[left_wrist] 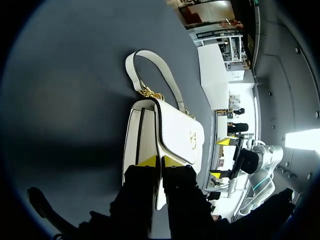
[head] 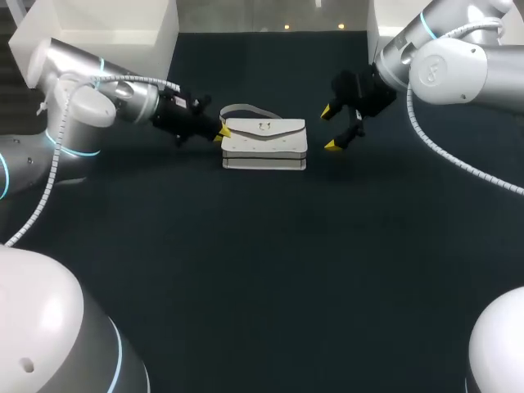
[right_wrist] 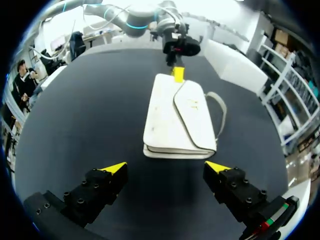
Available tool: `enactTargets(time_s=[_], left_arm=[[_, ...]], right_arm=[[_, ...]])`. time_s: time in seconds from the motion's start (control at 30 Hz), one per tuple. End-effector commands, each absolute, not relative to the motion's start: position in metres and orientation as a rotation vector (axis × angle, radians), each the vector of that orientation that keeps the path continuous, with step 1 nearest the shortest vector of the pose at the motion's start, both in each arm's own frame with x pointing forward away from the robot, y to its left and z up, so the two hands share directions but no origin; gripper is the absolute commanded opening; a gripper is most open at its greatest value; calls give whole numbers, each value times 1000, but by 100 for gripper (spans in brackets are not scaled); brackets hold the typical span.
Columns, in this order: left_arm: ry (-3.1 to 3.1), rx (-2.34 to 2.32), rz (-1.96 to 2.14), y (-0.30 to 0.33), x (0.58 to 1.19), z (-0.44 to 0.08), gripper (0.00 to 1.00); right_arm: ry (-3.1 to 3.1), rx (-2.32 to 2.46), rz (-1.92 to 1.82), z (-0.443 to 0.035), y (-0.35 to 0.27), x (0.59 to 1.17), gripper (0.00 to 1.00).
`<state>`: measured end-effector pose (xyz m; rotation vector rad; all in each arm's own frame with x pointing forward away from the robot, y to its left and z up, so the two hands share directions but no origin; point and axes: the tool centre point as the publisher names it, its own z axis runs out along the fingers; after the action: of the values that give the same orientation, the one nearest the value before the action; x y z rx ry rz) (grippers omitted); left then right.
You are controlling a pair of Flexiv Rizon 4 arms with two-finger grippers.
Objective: Pick up the bag, open it, inspect its contents, close it, and place it on the opposite side
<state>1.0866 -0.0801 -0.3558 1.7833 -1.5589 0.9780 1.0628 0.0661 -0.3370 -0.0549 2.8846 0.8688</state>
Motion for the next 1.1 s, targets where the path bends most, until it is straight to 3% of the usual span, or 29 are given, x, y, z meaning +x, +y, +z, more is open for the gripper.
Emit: enactTargets(time_s=[0.03, 0.2, 0.27, 0.3, 0.33, 0.67, 1.1], left_arm=[[-1561, 1766, 964, -83, 1098, -361, 0], [-1556, 1765, 963, -84, 1103, -362, 2], [-1550, 1762, 966, -83, 1103, -360, 44], [-1547, 1761, 970, -82, 1103, -359, 79], [-1545, 1760, 975, -81, 1102, -357, 100], [-1612, 1732, 1040, -42, 1089, -318, 100], [-2234, 1417, 1051, -8, 1077, -274, 100]], right_arm=[[2887, -57, 870, -337, 66, 1064, 100], [2887, -57, 870, -337, 66, 1064, 100], [2887, -57, 870, -337, 66, 1064, 100], [2887, -57, 870, -337, 66, 1064, 100], [2887, -57, 870, -337, 66, 1064, 100], [2896, -54, 795, -327, 71, 1066, 100], [2869, -91, 521, -294, 94, 1069, 100]])
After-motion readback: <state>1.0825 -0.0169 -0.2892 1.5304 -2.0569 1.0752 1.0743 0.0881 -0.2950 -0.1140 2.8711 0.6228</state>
